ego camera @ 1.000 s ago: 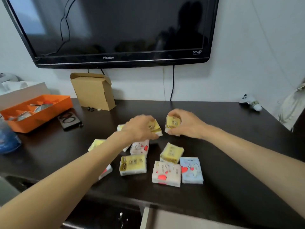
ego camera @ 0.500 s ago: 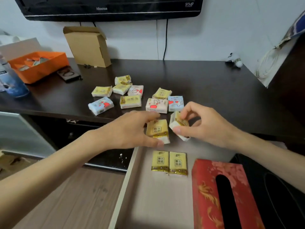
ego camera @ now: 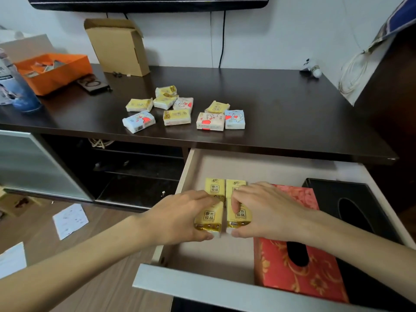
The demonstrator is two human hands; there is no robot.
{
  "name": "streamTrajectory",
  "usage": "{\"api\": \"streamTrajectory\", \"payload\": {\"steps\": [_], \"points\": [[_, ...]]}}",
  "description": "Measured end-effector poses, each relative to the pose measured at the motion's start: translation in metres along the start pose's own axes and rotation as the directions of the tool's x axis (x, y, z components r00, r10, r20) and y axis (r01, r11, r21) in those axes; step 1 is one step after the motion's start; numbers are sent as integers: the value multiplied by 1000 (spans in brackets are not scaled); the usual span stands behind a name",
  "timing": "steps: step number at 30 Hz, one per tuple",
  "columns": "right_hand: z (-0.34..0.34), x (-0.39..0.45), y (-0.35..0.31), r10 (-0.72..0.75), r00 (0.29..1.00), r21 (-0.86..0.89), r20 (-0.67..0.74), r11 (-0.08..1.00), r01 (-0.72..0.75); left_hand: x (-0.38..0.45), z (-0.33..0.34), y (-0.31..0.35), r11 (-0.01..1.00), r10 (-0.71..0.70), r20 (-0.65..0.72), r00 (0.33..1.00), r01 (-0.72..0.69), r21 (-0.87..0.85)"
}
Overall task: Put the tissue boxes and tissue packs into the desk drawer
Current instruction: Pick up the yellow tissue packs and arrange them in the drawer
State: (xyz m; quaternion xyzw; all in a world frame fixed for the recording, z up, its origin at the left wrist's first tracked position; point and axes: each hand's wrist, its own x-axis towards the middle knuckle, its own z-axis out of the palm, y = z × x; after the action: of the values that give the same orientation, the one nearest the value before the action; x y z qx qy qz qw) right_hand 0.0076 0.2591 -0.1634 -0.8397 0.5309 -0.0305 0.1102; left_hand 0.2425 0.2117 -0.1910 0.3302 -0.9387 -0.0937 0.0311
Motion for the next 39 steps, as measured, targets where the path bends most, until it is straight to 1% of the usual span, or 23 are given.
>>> {"api": "streamTrajectory", "payload": {"steps": [4, 10, 14, 18, 21, 22, 24, 27, 30, 32, 39], "points": [[13, 4, -6, 17, 998, -81, 59, 997, -12, 2, 12, 3, 998, 40, 17, 999, -41, 50], [18, 10, -9, 24, 995, -137, 99, 991, -10, 7, 21, -2, 990, 87, 59, 994, -93, 105], [20, 14, -8, 25, 991, -187, 132, 982, 0, 9, 23, -3, 983, 96, 61, 994, -104, 150], [11, 16, -3, 1, 996, -130, 88, 991, 11, 8, 18, -3, 981, 119, 54, 991, -126, 149], [1, 21, 7, -12, 999, -124, 53, 992, 18, 8, 4, -11, 989, 134, 11, 991, -135, 68], [-2, 25, 12, 0, 997, -160, 73, 987, 12, 10, -1, -16, 989, 138, 3, 990, -138, 44], [-5, 32, 19, 42, 986, -258, 164, 966, 2, 18, -6, -28, 988, 147, 19, 989, -148, 37], [-4, 41, 16, 112, 944, -300, 309, 954, -15, 35, -2, -38, 985, 145, 124, 982, -155, 75], [1, 47, 8, 136, 924, -343, 356, 939, -6, 46, 9, -40, 979, 138, 186, 973, -163, 125], [4, 49, 6, 144, 925, -353, 352, 936, -11, 49, 14, -41, 982, 132, 185, 974, -153, 107], [10, 49, 9, 162, 949, -369, 270, 928, -54, 50, 18, -44, 986, 123, 171, 978, -139, 88]]}}
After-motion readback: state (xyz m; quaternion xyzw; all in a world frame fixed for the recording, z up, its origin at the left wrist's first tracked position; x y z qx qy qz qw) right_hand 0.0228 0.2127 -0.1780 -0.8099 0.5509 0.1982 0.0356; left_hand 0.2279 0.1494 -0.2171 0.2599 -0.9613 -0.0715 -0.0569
